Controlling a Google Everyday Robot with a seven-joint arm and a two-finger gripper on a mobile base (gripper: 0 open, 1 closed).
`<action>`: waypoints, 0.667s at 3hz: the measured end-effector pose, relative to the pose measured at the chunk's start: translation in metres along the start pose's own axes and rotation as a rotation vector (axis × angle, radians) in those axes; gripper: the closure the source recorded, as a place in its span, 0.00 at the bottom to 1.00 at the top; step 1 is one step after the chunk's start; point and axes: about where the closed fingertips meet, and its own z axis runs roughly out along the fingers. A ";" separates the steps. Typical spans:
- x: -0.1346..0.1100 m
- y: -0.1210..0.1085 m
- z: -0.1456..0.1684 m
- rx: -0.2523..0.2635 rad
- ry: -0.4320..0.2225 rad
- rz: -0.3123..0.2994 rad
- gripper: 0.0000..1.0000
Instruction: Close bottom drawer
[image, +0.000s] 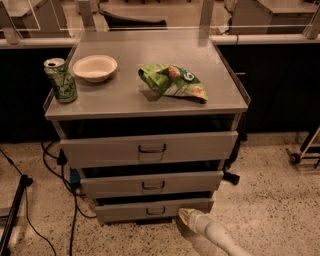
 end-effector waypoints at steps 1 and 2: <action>0.003 -0.011 0.010 -0.003 0.009 -0.009 1.00; 0.003 -0.011 0.010 -0.003 0.009 -0.009 1.00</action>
Offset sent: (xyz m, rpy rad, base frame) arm 0.0115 -0.0113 0.0052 -0.0045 0.1860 0.0693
